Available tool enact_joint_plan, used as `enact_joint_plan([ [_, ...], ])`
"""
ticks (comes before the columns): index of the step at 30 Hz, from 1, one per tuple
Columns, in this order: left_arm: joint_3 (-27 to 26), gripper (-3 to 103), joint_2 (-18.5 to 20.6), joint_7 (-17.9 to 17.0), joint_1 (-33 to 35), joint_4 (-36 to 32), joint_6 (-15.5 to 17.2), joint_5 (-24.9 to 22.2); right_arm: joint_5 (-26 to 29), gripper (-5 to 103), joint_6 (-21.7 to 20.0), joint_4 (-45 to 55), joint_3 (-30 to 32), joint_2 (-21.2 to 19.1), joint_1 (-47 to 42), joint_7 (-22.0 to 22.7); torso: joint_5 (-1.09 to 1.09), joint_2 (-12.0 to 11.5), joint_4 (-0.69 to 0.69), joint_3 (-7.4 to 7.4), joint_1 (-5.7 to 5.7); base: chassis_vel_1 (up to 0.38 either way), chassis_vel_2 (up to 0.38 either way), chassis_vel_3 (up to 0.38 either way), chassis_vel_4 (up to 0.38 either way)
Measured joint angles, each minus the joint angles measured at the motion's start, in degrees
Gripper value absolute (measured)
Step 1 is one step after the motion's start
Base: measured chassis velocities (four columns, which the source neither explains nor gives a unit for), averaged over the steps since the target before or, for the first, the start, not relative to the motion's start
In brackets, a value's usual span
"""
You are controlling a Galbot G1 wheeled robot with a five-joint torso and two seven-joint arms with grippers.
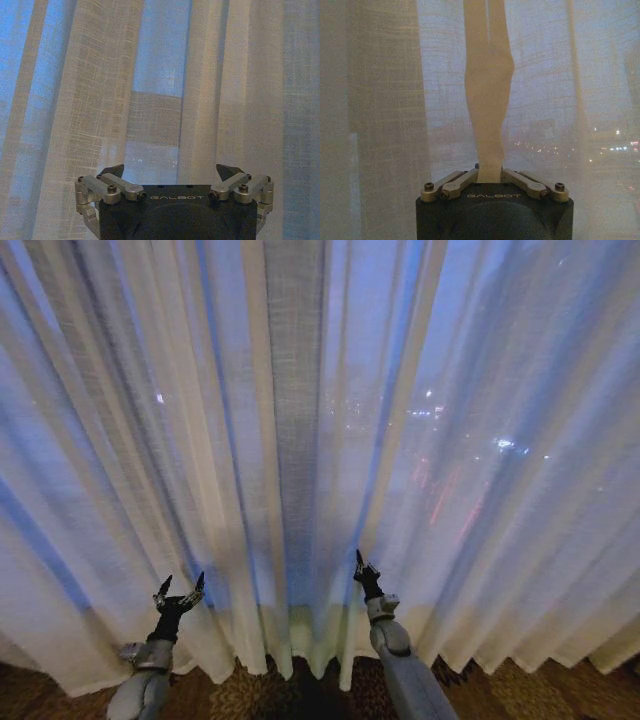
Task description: Open the curtains by pulling them apart, changing their state from closed to fully open.
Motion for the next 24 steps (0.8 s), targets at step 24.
enact_joint_plan([
  [24, 0.0, 100, 0.0, 0.0, 0.0, 0.0, 0.0, 0.0, 2.51, 0, -0.43, -0.51, 0.65, -1.02, 0.37, 0.16, 0.0, 0.0, 0.0, 0.0, 0.0, -0.139, -0.139, 0.149, 0.13],
])
